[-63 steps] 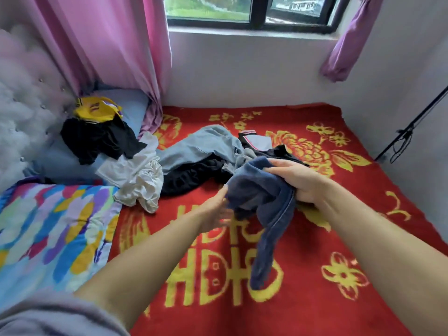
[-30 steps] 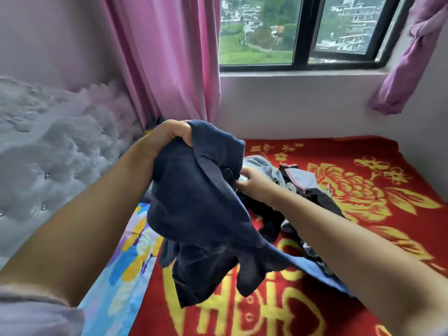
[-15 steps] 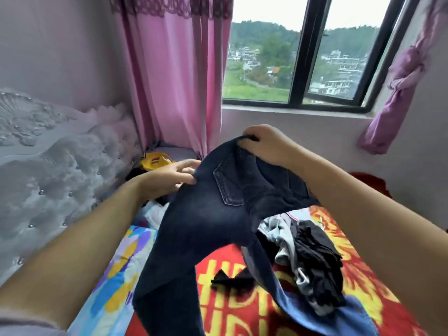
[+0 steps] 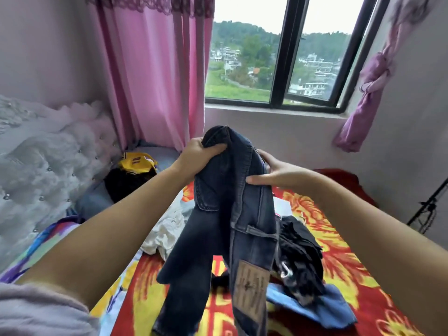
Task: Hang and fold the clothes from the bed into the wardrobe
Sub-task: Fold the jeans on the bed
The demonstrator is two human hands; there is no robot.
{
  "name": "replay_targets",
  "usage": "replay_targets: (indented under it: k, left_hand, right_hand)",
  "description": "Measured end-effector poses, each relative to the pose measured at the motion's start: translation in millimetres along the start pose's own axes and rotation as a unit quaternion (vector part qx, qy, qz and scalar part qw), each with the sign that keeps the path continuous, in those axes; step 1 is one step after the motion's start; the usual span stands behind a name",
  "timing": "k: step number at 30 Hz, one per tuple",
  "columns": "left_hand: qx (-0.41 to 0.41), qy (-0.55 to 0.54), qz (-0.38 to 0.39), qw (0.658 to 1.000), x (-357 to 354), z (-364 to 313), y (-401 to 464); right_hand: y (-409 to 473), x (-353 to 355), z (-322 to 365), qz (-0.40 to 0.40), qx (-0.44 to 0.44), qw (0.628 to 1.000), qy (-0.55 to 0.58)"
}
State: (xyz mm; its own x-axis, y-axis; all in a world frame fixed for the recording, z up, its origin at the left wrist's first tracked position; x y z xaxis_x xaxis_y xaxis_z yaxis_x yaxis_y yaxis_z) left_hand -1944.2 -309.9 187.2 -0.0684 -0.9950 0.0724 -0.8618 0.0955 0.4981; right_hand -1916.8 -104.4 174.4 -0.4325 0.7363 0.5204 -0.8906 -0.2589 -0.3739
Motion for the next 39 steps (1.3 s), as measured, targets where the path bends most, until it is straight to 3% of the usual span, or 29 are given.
replay_targets:
  k: [3, 7, 11, 14, 16, 19, 22, 26, 29, 32, 34, 36, 39]
  left_hand:
    - [0.014, 0.01, -0.08, 0.997, 19, 10, -7]
    - [0.041, 0.036, -0.188, 0.981, 47, 20, -17]
    - [0.078, 0.054, -0.283, 0.954, 89, 31, -31]
    - [0.123, 0.076, -0.378, 0.915, 135, 41, -44]
    - [0.134, 0.062, -0.428, 0.892, 169, 40, -53]
    - [0.105, 0.058, -0.478, 0.87, 216, 28, -64]
    - [0.063, 0.057, -0.518, 0.851, 253, 3, -75]
    - [-0.078, 0.029, -0.577, 0.812, 291, -52, -80]
    - [-0.201, -0.027, -0.52, 0.83, 295, -91, -71]
    - [-0.231, 0.0, -0.457, 0.859, 274, -111, -66]
    - [-0.219, 0.043, -0.434, 0.873, 254, -109, -69]
    - [-0.156, 0.12, -0.381, 0.903, 232, -85, -76]
    - [-0.001, 0.236, -0.224, 0.946, 185, -13, -99]
  right_hand:
    - [15, -38, -42, 0.023, -0.055, 0.998, 0.025]
    - [39, -107, -64, 0.091, -0.059, 0.991, 0.073]
    - [51, -155, -50, 0.047, -0.037, 0.992, 0.109]
    - [50, -198, -47, -0.024, 0.001, 1.0, 0.006]
    - [52, -232, -53, -0.036, -0.031, 0.995, -0.083]
    - [71, -250, -37, -0.051, -0.065, 0.995, -0.063]
    - [96, -242, 11, -0.089, -0.04, 0.995, -0.023]
    - [118, -225, 88, -0.048, 0.01, 0.989, 0.141]
    - [115, -208, 142, 0.003, 0.088, 0.95, 0.301]
    - [116, -180, 157, -0.012, 0.132, 0.94, 0.316]
    - [123, -154, 135, -0.068, 0.136, 0.958, 0.241]
    - [128, -124, 93, -0.136, 0.118, 0.979, 0.1]
    - [127, -91, 0, -0.166, 0.047, 0.977, -0.122]
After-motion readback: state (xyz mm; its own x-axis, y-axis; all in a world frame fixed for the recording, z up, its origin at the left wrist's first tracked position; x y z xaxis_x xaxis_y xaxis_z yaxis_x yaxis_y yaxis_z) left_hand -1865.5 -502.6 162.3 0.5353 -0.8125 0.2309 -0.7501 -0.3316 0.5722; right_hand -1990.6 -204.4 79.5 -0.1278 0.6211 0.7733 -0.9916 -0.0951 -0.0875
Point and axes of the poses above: each hand's wrist, its own y-axis towards the middle knuckle, its own x-axis out of the back of the hand, z = x × y, the point moved 4 cm from there along y, towards the middle knuckle, and after that the axes turned 15 degrees about -x, right-handed, at the moved point
